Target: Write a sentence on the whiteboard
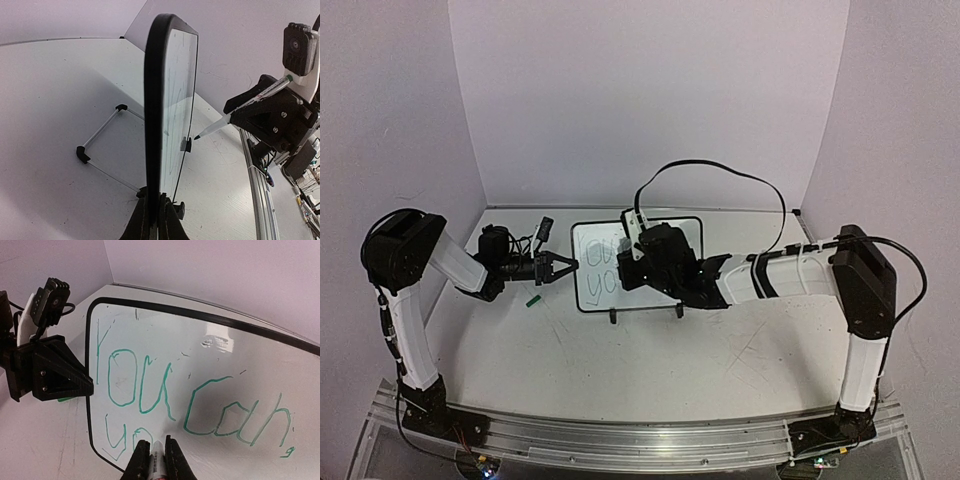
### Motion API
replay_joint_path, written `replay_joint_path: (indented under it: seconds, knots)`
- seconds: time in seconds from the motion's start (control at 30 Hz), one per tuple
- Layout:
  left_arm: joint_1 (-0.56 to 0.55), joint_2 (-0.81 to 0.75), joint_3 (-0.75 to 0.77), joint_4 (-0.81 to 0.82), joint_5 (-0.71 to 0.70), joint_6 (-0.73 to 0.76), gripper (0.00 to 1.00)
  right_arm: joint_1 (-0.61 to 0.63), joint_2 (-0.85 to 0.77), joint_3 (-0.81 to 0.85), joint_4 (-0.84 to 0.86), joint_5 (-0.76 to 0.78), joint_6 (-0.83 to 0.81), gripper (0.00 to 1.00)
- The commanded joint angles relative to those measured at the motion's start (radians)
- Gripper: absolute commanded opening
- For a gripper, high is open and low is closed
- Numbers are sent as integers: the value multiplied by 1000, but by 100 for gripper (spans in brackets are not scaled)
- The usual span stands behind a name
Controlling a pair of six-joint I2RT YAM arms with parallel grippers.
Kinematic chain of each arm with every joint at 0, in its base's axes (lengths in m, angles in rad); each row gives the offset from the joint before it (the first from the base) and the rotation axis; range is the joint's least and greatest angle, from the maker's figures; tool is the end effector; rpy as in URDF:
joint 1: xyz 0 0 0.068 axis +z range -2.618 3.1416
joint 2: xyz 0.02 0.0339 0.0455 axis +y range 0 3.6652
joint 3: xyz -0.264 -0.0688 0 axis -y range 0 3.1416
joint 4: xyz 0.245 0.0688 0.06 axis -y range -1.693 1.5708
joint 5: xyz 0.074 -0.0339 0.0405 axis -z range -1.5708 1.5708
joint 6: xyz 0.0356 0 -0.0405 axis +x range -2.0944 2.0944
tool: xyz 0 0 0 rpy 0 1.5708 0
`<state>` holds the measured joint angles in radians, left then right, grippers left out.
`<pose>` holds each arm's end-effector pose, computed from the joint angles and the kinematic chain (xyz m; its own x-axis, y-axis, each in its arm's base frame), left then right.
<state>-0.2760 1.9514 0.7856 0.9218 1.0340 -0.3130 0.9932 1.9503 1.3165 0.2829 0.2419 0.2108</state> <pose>0.3373 -0.1273 0.1348 -0.5111 -0.0189 -0.8593 0.8244 0.2722 -0.4963 0.2543 0.3746 0.2247 -0.3280 -0.1313 -0.9355 -0.6360 0.7629 0.1160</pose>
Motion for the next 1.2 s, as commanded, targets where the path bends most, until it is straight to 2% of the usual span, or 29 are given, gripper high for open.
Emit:
replay_joint_path:
  seconds: [0.0,1.17]
  knots:
    - [3,-18,25,-33,-39,25,0,-5,30,54,14,36,7,0]
    - [2,-20,23,-34,-43,26,0,-2,60,22,-28,36,61,0]
